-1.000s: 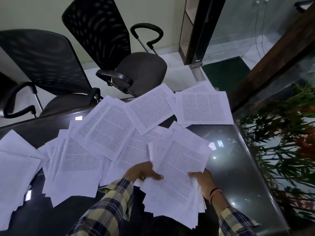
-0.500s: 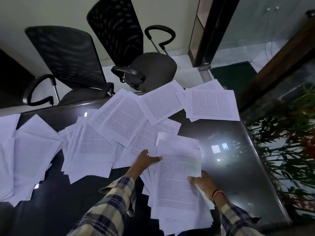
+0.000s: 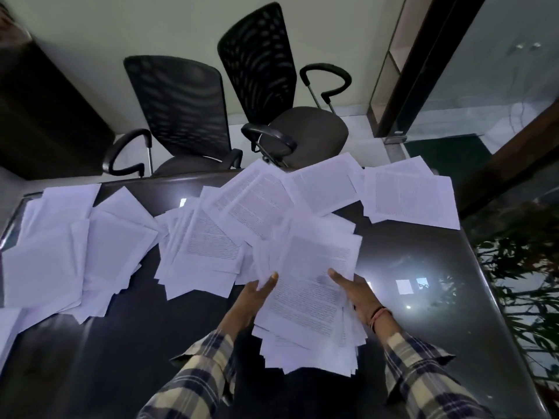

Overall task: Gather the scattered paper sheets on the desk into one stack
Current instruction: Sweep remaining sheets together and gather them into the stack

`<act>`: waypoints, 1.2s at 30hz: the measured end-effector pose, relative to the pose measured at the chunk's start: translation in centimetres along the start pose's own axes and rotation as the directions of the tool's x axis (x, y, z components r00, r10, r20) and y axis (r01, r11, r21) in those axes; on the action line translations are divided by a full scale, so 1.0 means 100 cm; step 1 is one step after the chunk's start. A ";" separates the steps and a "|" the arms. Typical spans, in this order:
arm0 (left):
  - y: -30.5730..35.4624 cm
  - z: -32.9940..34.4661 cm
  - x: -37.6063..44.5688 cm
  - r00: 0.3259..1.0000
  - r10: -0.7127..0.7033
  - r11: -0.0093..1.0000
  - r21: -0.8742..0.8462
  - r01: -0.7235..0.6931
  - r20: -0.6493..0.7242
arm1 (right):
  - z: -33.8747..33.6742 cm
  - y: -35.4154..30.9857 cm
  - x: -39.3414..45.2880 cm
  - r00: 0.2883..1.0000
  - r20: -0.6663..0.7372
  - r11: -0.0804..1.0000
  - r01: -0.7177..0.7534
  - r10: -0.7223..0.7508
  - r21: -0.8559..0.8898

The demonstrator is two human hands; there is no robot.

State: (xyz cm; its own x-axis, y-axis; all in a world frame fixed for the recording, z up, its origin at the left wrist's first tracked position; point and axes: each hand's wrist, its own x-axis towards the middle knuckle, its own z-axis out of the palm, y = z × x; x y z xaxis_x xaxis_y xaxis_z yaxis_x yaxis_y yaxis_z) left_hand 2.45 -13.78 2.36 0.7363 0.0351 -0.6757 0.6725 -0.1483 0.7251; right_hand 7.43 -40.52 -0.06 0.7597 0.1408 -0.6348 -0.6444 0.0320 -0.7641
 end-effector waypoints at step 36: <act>0.051 -0.099 -0.068 0.898 0.308 0.923 -0.133 -0.362 -0.314 | 0.110 -0.085 -0.065 0.859 0.193 0.865 0.495 -0.474 -0.077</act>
State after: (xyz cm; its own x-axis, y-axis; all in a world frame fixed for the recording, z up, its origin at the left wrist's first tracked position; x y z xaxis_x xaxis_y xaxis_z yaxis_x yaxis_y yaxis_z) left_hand 1.56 -4.95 11.98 0.8918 0.2957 -0.3423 0.3635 -0.0182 0.9314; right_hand 7.05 -30.85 11.84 0.9414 0.2967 -0.1605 -0.1747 0.0216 -0.9844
